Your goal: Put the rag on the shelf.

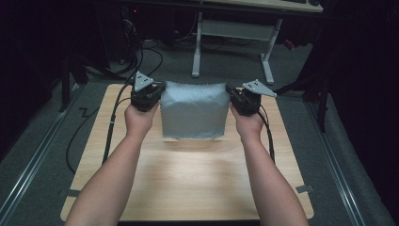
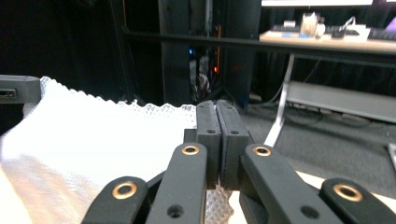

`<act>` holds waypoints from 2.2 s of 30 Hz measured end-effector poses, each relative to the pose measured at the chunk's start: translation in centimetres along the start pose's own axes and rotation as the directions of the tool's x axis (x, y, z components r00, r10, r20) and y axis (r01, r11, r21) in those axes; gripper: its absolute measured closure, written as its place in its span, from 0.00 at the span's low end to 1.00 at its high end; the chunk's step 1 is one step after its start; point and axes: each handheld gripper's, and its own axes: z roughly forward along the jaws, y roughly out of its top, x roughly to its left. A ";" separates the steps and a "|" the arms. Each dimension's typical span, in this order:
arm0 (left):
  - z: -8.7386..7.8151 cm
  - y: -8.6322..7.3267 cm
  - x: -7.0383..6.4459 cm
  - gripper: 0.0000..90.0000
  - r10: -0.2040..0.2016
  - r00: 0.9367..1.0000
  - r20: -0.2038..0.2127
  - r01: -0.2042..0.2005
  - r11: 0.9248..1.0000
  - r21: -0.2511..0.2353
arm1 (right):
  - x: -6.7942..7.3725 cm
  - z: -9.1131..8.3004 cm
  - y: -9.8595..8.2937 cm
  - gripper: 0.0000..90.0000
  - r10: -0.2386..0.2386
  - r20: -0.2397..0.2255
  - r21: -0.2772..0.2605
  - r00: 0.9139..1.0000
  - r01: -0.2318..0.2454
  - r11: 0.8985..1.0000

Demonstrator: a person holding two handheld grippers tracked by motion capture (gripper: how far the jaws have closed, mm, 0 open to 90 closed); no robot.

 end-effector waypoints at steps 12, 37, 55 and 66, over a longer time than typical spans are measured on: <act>1.9 -4.4 0.3 1.00 -0.041 0.996 0.076 0.031 0.991 0.131 | -1.3 2.2 -3.5 0.99 0.018 -0.012 0.140 1.000 -0.016 0.990; 2.4 -10.8 -0.6 1.00 -0.137 0.982 0.131 0.107 0.972 0.210 | -0.8 2.7 -9.8 0.99 0.064 -0.014 0.254 0.998 -0.058 0.965; 0.4 -9.6 0.9 0.69 -0.143 0.988 0.057 0.132 0.979 0.154 | -1.8 1.5 -9.4 0.80 0.083 0.021 0.211 0.996 -0.086 0.974; -3.3 -9.3 4.4 0.66 -0.149 0.988 -0.051 0.154 0.981 0.115 | -3.4 -0.8 -8.2 0.77 0.040 0.059 0.205 0.997 -0.051 0.978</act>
